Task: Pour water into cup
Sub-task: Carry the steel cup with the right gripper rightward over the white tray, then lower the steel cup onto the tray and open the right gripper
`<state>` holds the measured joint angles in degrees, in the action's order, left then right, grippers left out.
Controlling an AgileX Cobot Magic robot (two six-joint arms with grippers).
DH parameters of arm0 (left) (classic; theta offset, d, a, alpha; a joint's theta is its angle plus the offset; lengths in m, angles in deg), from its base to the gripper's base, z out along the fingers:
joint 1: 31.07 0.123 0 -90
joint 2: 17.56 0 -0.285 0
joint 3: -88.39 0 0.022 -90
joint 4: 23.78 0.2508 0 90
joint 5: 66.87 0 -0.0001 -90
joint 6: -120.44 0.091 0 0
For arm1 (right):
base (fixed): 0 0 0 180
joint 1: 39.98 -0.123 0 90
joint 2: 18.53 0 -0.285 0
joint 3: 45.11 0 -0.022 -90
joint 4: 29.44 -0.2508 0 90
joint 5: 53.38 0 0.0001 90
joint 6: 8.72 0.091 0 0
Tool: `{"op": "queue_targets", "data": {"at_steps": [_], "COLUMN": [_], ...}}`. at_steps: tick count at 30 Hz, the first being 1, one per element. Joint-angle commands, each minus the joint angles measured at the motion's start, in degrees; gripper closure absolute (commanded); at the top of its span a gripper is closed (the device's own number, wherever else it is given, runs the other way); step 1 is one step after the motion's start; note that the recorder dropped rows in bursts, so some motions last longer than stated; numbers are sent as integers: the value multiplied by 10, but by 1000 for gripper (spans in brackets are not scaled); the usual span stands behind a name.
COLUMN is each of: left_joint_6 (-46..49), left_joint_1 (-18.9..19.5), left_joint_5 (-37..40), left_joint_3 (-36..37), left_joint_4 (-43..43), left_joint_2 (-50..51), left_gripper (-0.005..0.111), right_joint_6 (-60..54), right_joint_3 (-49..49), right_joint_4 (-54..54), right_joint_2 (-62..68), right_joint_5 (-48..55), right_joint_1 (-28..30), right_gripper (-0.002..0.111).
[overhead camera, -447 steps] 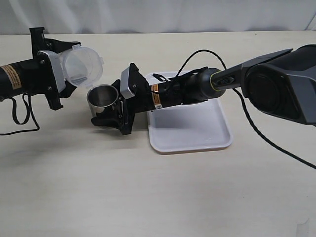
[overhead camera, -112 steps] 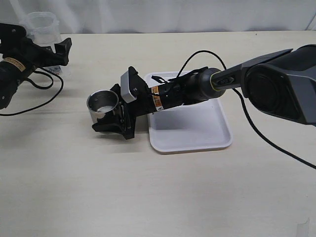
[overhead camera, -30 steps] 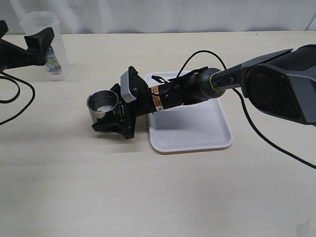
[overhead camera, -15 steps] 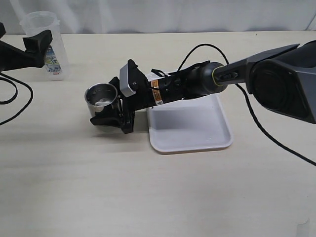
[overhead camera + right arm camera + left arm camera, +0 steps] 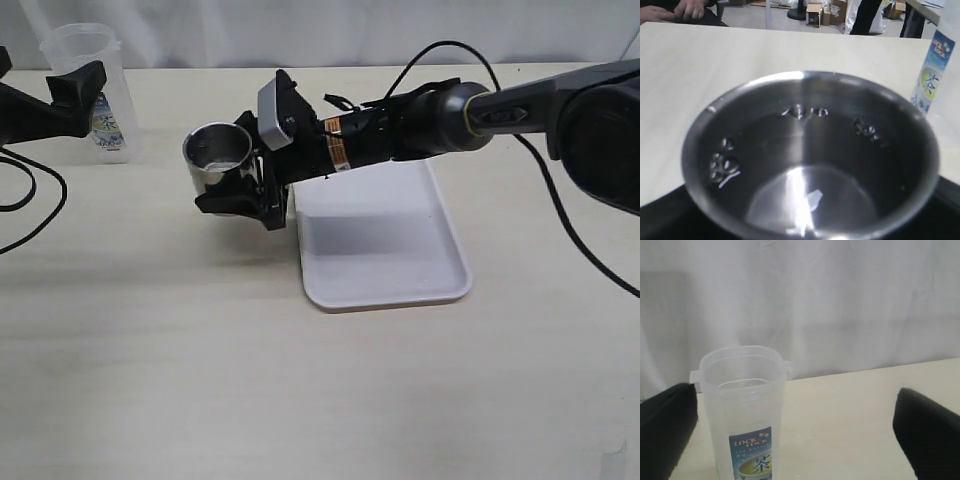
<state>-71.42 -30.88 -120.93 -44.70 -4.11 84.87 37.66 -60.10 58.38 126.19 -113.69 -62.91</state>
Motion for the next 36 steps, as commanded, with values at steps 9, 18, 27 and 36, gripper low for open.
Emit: {"op": "queue_targets", "data": {"at_steps": [9,18,27,36], "left_joint_6": [-5,-5,-5,-5], "left_joint_1": [1,1,1,1], "left_joint_5": [-12,-11,-16,-16], "left_joint_3": [2,2,2,2], "left_joint_4": [3,4,7,9], "left_joint_2": [-4,-4,-4,-4], "left_gripper": [2,2,2,2], "right_joint_6": [-9,-88,-146,-192], "right_joint_3": [70,145,205,229], "right_joint_4": [0,-40,-64,-92], "right_joint_2": [-60,-67,-67,-32], "right_joint_5": [-13,-41,-40,-41], "right_joint_1": [79,153,204,222], "right_gripper": [104,104,104,104]}}
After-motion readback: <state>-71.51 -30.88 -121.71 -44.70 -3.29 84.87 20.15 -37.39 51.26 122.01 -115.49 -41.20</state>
